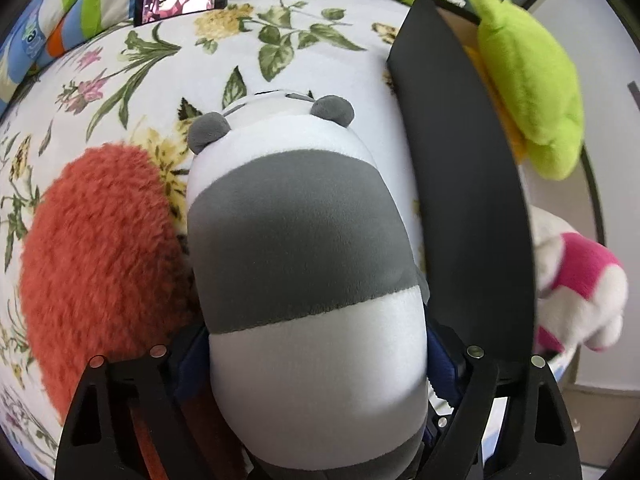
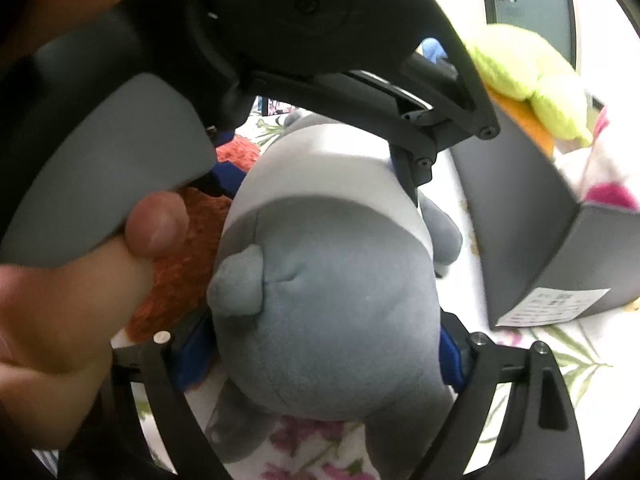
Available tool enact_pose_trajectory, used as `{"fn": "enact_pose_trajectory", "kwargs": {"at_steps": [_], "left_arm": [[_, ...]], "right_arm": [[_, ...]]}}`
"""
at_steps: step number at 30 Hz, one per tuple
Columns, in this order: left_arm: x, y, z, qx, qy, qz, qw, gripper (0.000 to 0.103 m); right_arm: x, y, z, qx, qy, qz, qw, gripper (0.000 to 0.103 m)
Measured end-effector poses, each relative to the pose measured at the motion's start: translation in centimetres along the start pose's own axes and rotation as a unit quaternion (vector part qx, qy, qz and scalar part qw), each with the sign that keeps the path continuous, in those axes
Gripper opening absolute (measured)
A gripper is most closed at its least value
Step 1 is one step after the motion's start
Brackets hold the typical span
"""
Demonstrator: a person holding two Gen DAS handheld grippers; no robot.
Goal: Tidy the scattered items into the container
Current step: 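Grasp the gray-and-white panda plush with the left tool and lift it, then carry the panda plush with the left tool into the box and release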
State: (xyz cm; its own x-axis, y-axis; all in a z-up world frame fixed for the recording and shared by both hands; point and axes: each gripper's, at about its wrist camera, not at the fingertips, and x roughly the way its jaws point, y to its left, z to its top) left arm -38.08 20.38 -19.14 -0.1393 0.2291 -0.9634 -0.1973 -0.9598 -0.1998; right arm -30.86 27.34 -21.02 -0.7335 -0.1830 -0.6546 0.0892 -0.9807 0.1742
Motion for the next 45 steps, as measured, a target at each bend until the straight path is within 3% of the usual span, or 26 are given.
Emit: {"fn": "enact_pose_trajectory", "kwargs": {"at_steps": [6,14,27,36,40,45], "left_arm": [[-3.8,-2.6,0.3,-0.008,-0.034,-0.017,0.9992,0.087],[-10.1,-5.9,0.8,0.021,-0.090,-0.026,0.9954,0.087],[-16.1,-17.5,4.6,0.094,-0.144,-0.048,0.9839,0.087],[-13.1,-25.1,10.4,0.123,-0.140,-0.055,0.9808,0.087],[-9.5,-26.2,12.9,0.122,-0.129,-0.042,0.9832,0.087],[-4.1,-25.3,15.0,0.095,-0.096,-0.014,0.9908,0.090]], "right_arm": [[-3.1,2.1,1.3,-0.031,-0.033,-0.011,0.999,0.089],[-7.9,3.4,4.3,-0.050,-0.091,-0.026,0.994,0.089],[-15.4,-1.9,10.0,-0.051,-0.159,-0.084,0.982,0.089],[-15.6,-9.1,13.3,-0.030,-0.161,-0.113,0.980,0.089],[-13.4,-11.7,13.7,-0.016,-0.150,-0.107,0.983,0.089],[-8.7,-13.9,12.7,0.012,-0.102,-0.066,0.992,0.089]]}}
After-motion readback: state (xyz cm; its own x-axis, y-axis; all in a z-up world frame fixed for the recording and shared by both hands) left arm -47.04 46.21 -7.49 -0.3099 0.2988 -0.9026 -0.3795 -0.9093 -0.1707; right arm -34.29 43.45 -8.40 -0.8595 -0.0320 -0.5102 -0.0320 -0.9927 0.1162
